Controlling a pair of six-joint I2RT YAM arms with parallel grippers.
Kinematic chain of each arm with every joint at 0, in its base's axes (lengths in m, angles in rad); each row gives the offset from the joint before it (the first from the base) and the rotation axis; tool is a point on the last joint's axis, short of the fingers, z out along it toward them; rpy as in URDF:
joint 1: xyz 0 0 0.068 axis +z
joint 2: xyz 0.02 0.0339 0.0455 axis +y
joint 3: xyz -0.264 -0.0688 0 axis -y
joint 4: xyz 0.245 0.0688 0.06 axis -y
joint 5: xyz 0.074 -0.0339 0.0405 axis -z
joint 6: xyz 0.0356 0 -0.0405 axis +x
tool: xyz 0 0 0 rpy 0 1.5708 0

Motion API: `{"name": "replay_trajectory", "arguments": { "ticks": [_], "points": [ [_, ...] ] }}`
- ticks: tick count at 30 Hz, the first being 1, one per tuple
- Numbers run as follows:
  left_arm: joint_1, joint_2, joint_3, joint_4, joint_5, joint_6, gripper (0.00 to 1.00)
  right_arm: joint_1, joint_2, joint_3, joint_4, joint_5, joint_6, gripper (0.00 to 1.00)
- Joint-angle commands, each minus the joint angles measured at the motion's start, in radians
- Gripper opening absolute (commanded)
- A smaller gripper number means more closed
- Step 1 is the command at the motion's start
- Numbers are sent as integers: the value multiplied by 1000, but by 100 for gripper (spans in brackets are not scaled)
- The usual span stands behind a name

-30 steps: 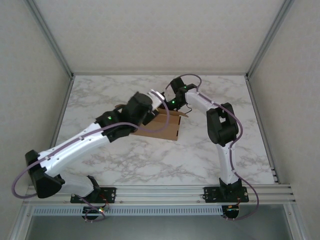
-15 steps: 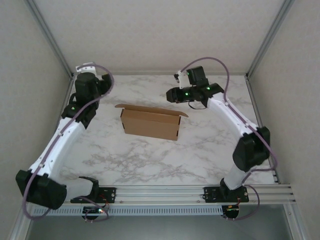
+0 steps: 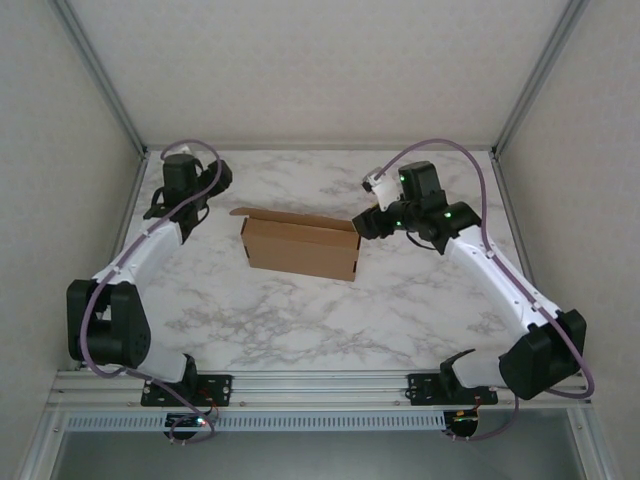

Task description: Fold the paper box

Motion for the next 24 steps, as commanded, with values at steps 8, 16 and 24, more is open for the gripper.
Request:
{"name": "replay_trajectory", "arguments": {
  "ticks": [8,16,24],
  "points": [
    [5,8,-40,153,128,-76,72,2,52,-2,-94,-11,-141,59],
    [5,-18,-65,159,132,-86,71,2,146,76,-151,9,-86,37],
    [5,-59,-98,178,154,-116,71,3,153,92,-180,-5,-7,13]
  ]
}}
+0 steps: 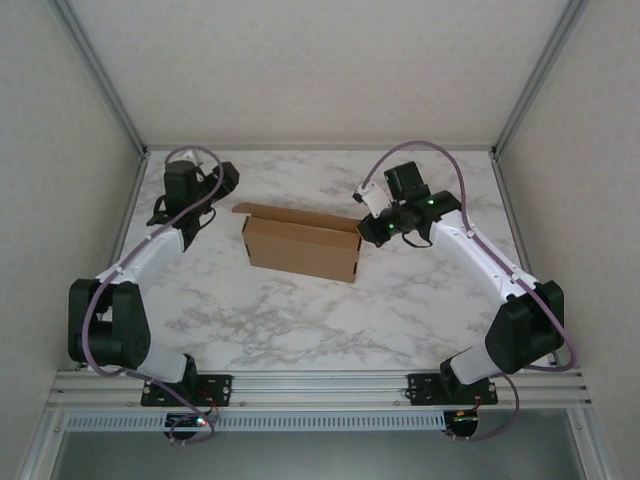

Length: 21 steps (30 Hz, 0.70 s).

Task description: Fold the paper box

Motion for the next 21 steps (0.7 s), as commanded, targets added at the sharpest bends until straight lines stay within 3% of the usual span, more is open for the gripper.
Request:
{"name": "replay_trajectory", "arguments": {
  "ticks": [1,9,13,21],
  "points": [
    [3,-54,-27,60,32,-35,71,2,3,33,-30,-7,60,12],
    [-15,-88,-86,128,93,-101,70,29,8,50,-27,25,154,1],
    [-30,-110,-99,123,98,-107,69,46,-6,44,-2,81,115,0],
    [-30,-173,-44,-40,-134,-34,71,53,-16,37,10,67,-33,2]
  ]
}}
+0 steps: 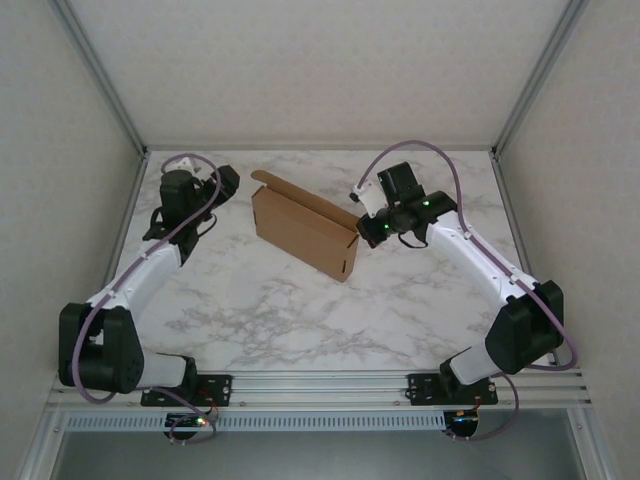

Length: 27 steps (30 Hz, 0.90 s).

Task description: Fold the paper box

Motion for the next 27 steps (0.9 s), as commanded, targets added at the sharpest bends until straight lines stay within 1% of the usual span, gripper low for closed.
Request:
{"name": "replay_trajectory", "arguments": {
  "ticks": [1,5,7,9,11,14,16,19,22,27],
  "points": [
    [-2,-38,36,-62,-121,37,71,8,-19,20,4,-24,-73,5],
    [-1,-36,15,-48,-161,46,74,14,-37,15,-2,-51,-79,23],
    [3,-25,14,-30,-189,49,74,15,-40,26,-18,-32,-64,28],
    [14,-2,24,-8,-199,36,75,14,-46,32,-39,-19,-58,30],
    [18,23,33,25,-199,22,75,14,-50,30,-57,7,-55,30],
    [29,69,51,74,-199,9,75,16,-61,18,-81,2,-57,30],
    [48,108,51,111,-192,-25,76,15,-69,5,-89,-11,-54,28],
    [77,165,40,151,-151,-95,75,15,-73,-5,-99,-21,-47,25],
    [78,214,18,239,-93,-131,75,20,-64,0,-118,-40,-36,18],
    [76,296,-31,371,5,-233,74,40,-35,24,-144,-36,-32,13]
  ]
}}
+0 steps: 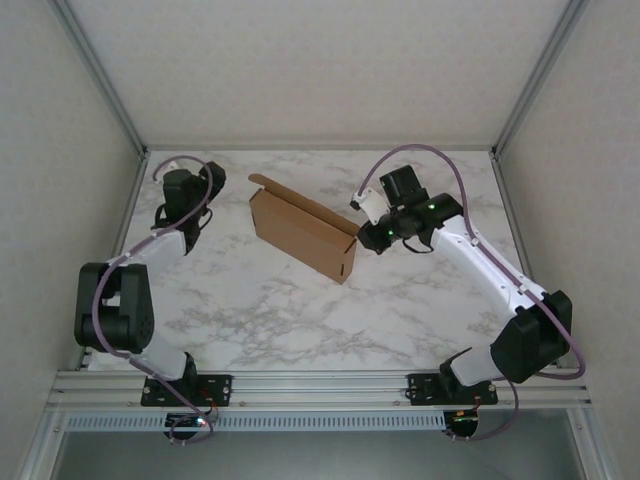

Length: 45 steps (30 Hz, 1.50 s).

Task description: Fold the paper box

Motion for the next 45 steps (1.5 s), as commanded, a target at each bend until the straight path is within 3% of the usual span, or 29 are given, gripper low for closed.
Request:
{"name": "replay_trajectory", "arguments": {
  "ticks": [1,9,14,21,25,28,32,40,43,45],
  "points": [
    [-1,59,-26,143,106,-101,73,23,21,28,-50,-3,4,11],
    [-11,225,52,131,201,-114,72,41,11,13,-50,39,-21,3],
    [-20,268,115,84,223,-70,70,47,10,28,-54,54,-35,8],
    [-19,5,61,18,-70,278,71,46,7,42,-45,74,-99,4],
    [-20,-109,42,29,-73,415,70,45,19,34,6,104,-165,2],
    [-20,-170,24,37,-95,463,75,41,50,46,31,135,-217,1],
    [-19,-227,-25,80,13,541,78,27,115,88,31,104,-242,2],
    [15,-286,-73,44,318,680,71,-5,181,126,78,5,-274,2],
    [53,-252,-88,94,404,657,69,-3,186,122,96,-16,-271,2],
    [68,-218,-51,66,381,609,68,-4,167,102,122,-21,-270,2]
  ]
}}
